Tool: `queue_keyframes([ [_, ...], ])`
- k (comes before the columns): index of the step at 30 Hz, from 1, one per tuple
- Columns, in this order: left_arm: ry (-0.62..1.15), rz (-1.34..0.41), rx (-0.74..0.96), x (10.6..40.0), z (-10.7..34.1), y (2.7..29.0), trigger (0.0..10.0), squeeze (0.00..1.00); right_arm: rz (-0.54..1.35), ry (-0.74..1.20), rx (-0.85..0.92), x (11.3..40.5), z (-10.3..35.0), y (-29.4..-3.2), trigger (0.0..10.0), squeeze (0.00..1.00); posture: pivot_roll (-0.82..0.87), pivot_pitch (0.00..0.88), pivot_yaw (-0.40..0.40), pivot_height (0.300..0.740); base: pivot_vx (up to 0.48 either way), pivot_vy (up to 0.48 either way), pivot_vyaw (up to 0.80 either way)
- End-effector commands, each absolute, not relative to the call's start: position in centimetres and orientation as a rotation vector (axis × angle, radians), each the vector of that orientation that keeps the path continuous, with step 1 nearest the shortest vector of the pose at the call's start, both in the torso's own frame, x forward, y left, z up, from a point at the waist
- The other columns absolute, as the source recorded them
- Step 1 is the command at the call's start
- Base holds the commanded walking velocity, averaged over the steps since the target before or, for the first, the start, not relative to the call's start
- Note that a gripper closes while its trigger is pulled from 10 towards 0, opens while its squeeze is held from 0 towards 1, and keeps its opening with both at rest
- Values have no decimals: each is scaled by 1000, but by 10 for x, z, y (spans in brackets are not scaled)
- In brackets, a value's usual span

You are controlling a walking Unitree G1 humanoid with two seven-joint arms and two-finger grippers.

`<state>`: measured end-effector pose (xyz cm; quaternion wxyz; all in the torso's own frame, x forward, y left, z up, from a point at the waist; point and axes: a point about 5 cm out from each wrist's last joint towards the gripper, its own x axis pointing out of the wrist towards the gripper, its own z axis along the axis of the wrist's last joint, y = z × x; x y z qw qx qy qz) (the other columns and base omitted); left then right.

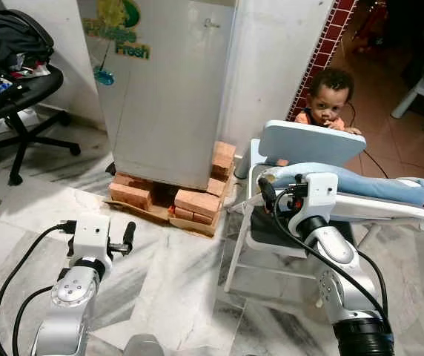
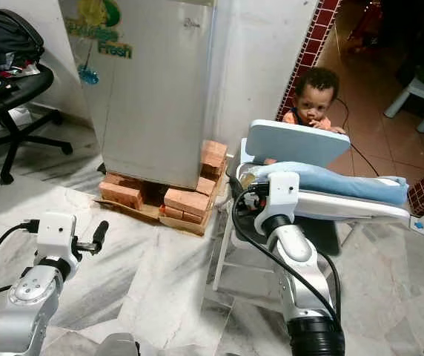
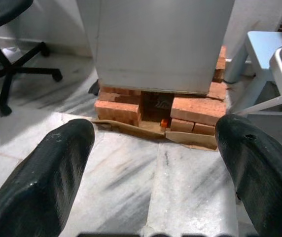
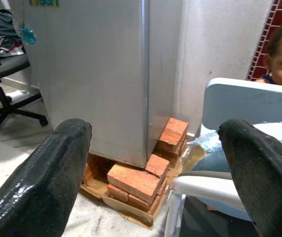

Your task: Restocking fridge

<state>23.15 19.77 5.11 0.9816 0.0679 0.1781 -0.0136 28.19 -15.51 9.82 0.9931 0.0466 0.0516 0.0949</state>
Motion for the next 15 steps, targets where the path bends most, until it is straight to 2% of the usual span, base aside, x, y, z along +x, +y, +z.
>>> queue_keyframes([
  [1, 352, -43, 149, 235, 52, 196, 10000, 0, 170, 80, 85, 283, 102, -158, 10000, 0, 136, 0, -54, 740, 0, 244, 0],
  [6, 355, -49, 154, 235, 49, 193, 10000, 0, 124, 73, 59, 285, 101, -166, 10000, 0, 128, 0, -56, 740, 0, 284, 0],
  [11, 360, -55, 150, 236, 48, 192, 10000, 0, 93, 84, 53, 287, 97, -170, 10000, 0, 127, 0, -55, 740, 0, 480, 0],
  [15, 344, -70, 155, 238, 49, 191, 10000, 0, 91, 84, 48, 288, 97, -169, 10000, 0, 127, 0, -54, 740, 0, 480, -550],
])
